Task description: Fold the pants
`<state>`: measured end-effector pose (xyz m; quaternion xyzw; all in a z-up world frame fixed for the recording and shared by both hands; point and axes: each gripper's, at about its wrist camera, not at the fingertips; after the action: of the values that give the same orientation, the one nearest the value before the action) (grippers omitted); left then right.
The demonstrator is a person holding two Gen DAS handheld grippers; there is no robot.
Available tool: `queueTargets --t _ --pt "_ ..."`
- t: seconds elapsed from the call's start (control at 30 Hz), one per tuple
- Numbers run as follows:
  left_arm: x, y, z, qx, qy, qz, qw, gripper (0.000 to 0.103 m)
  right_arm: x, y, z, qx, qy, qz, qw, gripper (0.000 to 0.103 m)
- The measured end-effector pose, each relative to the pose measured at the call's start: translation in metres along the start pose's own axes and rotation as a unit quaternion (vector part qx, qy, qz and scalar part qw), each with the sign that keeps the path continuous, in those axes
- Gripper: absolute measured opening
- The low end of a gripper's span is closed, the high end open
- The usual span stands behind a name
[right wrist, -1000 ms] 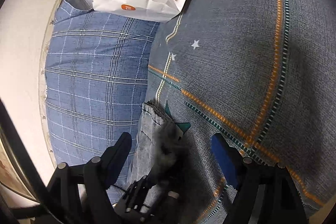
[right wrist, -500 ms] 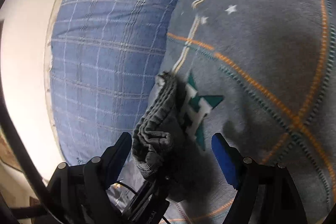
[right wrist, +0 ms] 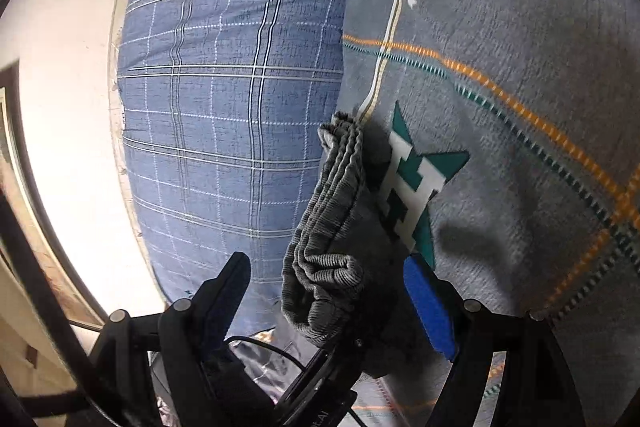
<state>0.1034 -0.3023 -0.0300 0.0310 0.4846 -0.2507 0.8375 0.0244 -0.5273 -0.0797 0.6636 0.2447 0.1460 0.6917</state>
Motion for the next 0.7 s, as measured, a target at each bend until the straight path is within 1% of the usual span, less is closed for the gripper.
queueTargets --t 0.1,0.2,0.23,0.27,0.3,0.33,0.4,0.43,0.5,0.53,0.6,0.63,0.67,0.7 --pt "-0.002 0.008 0.0 -0.019 0.001 -0.013 0.9997 0.018 0.005 0.007 -0.001 -0.011 0.001 -0.003 1.0 0.081" --pt "-0.006 0.015 -0.001 -0.029 0.001 -0.023 0.9993 0.018 0.019 0.021 0.002 -0.011 0.019 0.001 1.0 0.081" --pt "-0.009 0.018 -0.002 -0.032 -0.001 -0.024 0.9992 0.018 0.024 0.024 0.004 -0.01 0.022 -0.009 1.0 0.081" --pt "-0.01 0.02 -0.002 -0.033 -0.004 -0.025 0.9991 0.018 0.033 0.03 0.009 -0.011 0.032 -0.043 0.999 0.081" --pt "-0.013 0.025 -0.003 -0.037 -0.005 -0.026 0.999 0.017 0.039 0.033 0.012 -0.012 0.043 -0.066 0.997 0.081" --pt "-0.013 0.029 -0.003 -0.042 -0.004 -0.027 0.9987 0.017 0.054 0.038 0.02 -0.018 0.061 -0.11 0.992 0.081" --pt "-0.015 0.038 -0.005 -0.05 -0.003 -0.026 0.9984 0.017 0.078 0.042 0.03 -0.031 0.079 -0.15 0.985 0.081" --pt "-0.015 0.043 -0.007 -0.052 -0.003 -0.024 0.9984 0.016 0.086 0.041 0.031 -0.031 0.084 -0.155 0.984 0.081" --pt "-0.017 0.051 -0.012 -0.055 -0.003 -0.019 0.9983 0.015 0.099 0.034 0.024 -0.037 0.098 -0.136 0.985 0.081" --pt "-0.018 0.055 -0.016 -0.056 -0.001 -0.02 0.9983 0.014 0.106 0.027 0.016 -0.042 0.12 -0.132 0.983 0.081" --pt "-0.018 0.067 -0.022 -0.064 0.0 -0.028 0.9975 0.014 0.116 0.018 0.007 -0.027 0.155 -0.123 0.98 0.081" --pt "-0.019 0.07 -0.023 -0.071 0.0 -0.034 0.9969 0.014 0.119 0.024 0.006 -0.043 0.161 -0.122 0.978 0.079" --pt "-0.021 0.073 -0.025 -0.079 0.0 -0.038 0.9961 0.014 0.12 0.032 0.006 -0.07 0.157 -0.132 0.976 0.078" --pt "-0.023 0.074 -0.025 -0.08 0.0 -0.037 0.9961 0.013 0.12 0.036 0.004 -0.089 0.155 -0.141 0.974 0.072"
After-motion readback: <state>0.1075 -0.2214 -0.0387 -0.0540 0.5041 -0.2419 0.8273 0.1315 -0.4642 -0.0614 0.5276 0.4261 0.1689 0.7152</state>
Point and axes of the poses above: each gripper's, at about its wrist camera, not at the fingertips, and x roughly the way its jaws point, y to its left, z to its top, and after that the axes turned 13 degrees about z, right-handed
